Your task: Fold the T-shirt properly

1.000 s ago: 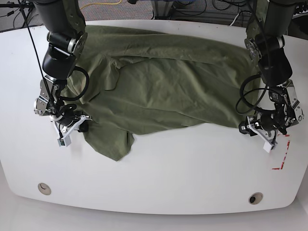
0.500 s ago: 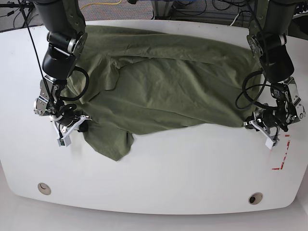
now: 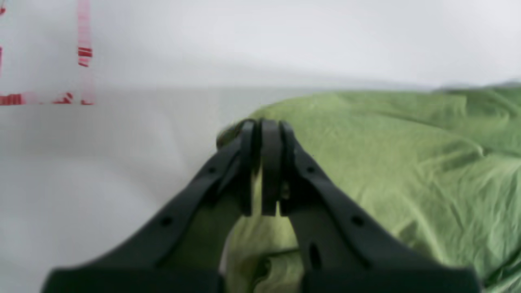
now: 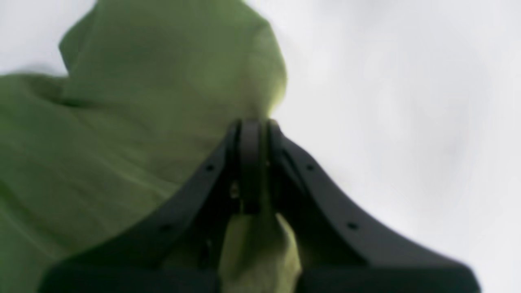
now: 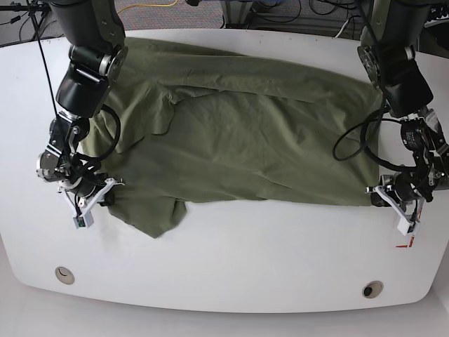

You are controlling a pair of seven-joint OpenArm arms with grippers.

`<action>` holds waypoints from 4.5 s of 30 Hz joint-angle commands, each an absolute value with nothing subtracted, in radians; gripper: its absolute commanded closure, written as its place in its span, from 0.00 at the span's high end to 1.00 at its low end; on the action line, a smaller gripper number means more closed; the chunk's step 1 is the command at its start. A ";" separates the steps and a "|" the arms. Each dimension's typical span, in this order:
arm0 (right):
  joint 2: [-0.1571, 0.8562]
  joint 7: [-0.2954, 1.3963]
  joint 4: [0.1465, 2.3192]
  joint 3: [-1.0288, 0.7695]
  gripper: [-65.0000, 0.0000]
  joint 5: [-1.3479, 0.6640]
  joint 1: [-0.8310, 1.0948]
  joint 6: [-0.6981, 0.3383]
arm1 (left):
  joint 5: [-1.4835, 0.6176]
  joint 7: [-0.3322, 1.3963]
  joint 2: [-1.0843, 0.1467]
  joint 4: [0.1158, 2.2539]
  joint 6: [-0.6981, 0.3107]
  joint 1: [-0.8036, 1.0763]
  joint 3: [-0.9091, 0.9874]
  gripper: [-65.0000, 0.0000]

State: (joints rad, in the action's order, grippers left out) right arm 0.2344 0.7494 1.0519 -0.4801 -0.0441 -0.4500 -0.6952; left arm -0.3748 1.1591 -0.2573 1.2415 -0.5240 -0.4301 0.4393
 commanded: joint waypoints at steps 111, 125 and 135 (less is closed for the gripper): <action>0.225 0.935 1.405 -0.484 0.02 -0.064 -0.374 -0.698 | -0.498 0.731 -0.259 0.711 -0.292 -0.651 0.188 0.00; 0.228 0.935 1.412 -0.484 0.02 -0.065 -0.378 -0.698 | -0.501 0.877 -0.259 1.035 -0.292 -0.549 0.209 0.00; 0.236 0.941 1.437 -0.484 0.01 -0.065 -0.374 -0.698 | -0.584 0.975 -0.263 1.219 -0.292 -0.463 0.291 0.00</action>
State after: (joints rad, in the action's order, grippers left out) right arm 0.2192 0.9627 1.4086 -0.4831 -0.0544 -0.3473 -0.6960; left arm -0.5392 0.9791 -0.2512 1.1770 -0.2878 -0.4480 0.2882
